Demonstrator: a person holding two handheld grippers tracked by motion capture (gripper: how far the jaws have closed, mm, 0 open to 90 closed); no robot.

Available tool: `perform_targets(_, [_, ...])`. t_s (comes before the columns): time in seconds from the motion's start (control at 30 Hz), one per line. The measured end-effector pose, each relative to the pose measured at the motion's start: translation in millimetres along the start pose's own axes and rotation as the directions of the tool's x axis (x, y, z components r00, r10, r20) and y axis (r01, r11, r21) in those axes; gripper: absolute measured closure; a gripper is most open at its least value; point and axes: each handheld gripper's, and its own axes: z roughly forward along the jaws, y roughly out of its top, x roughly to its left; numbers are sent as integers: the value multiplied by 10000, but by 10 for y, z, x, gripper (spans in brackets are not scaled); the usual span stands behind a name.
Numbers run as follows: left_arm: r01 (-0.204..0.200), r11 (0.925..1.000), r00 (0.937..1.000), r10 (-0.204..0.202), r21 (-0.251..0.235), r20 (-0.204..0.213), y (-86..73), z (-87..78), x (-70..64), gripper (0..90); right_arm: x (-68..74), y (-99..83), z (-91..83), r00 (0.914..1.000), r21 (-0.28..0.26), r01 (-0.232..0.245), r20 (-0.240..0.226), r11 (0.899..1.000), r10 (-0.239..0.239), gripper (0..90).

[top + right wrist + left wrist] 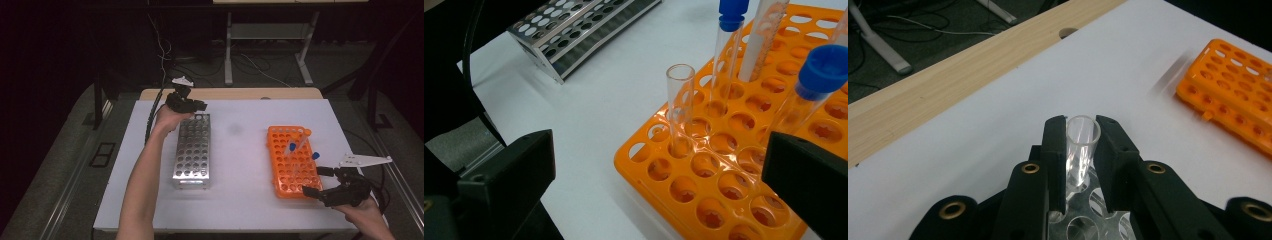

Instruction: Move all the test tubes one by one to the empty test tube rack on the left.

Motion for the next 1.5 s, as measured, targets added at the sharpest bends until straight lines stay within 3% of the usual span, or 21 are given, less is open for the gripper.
perform_targets(0.27, [-504, 9972, 9986, 511, 562, -111, 7, 16, -66, 735, -3, 4, -5, 10000, -20, 25, 2, 10000, -25, 4])
perform_targets(0.37, [-357, 9980, 9994, 355, 524, 56, 8, 15, -66, 706, -5, 0, -4, 10000, 11, 23, 8, 10000, -23, 4])
perform_targets(0.67, [162, 9994, 9993, -173, 317, 338, 54, -117, -116, 484, -12, 5, 15, 10000, 87, 36, -25, 10000, -35, 4])
perform_targets(0.73, [260, 9992, 9992, -269, 296, 287, 71, -180, -146, 394, -13, 9, 12, 10000, 60, 22, -29, 10000, -22, 4])
perform_targets(0.77, [310, 9992, 9992, -317, 262, 246, 77, -215, -168, 306, -13, 16, 8, 10000, 85, 33, -23, 10000, -33, 4])
perform_targets(0.8, [355, 9991, 9989, -362, 221, 306, 80, -254, -188, 306, -13, 16, 8, 10000, 85, 33, -23, 10000, -33, 4])
perform_targets(0.93, [497, 9987, 9980, -493, -104, 396, 81, -402, -300, 128, -8, 37, 19, 10000, 102, 65, -35, 9999, -65, 4])
perform_targets(1.03, [599, 9980, 9976, -591, -211, 347, 64, -495, -397, 49, 1, 48, 29, 9999, 165, 136, 0, 9998, -136, 4])
perform_targets(1.1, [569, 9982, 9979, -562, -205, 335, 31, -550, -466, 0, 9, 59, 41, 9998, 226, 210, -36, 9995, -210, 4])
perform_targets(1.2, [409, 9987, 9988, -401, -300, 286, -53, -634, -576, 0, 15, 69, 67, 9995, 303, 307, -50, 9991, -305, 4])
perform_targets(1.5, [445, 9949, 9983, -410, -908, 405, -433, -824, -829, 0, -18, 61, 187, 9991, 653, 430, -16, 9969, -430, 4])
